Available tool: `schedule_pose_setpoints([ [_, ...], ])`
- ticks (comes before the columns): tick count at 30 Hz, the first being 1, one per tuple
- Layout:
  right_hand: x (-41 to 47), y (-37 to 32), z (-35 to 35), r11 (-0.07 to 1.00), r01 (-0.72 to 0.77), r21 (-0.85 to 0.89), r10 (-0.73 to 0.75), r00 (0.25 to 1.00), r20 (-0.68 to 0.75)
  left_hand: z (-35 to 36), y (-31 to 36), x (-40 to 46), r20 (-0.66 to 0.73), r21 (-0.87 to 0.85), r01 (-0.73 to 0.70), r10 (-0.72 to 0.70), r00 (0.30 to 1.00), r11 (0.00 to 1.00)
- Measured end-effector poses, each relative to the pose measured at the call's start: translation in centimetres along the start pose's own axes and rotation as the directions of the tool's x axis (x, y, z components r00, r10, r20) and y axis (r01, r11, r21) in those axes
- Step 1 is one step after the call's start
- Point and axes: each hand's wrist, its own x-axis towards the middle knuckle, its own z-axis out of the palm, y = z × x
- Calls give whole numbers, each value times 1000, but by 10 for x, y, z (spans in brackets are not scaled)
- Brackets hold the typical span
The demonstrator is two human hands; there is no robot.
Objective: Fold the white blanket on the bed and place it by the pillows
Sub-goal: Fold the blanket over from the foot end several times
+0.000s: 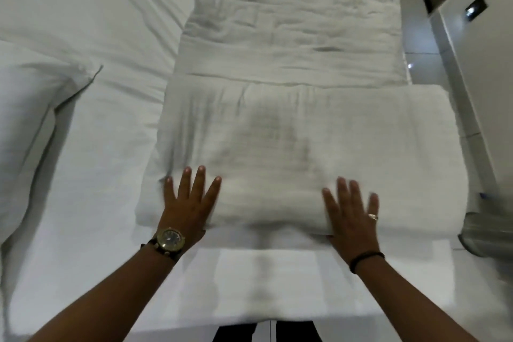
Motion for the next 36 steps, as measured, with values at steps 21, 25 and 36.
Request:
schedule_pose_setpoints([
  [21, -100, 18, -53, 970, -223, 98, 215, 973, 87, -25, 53, -126, -98, -9, 148, -148, 984, 989],
  [25, -187, 10, -67, 965, -221, 139, 206, 972, 116, -38, 79, -202, 47, 10, 140, -140, 989, 990],
  [36, -364, -10, -93, 947, -245, 209, 173, 934, 311, -78, 116, -303, 330, 83, -56, 25, 944, 995],
])
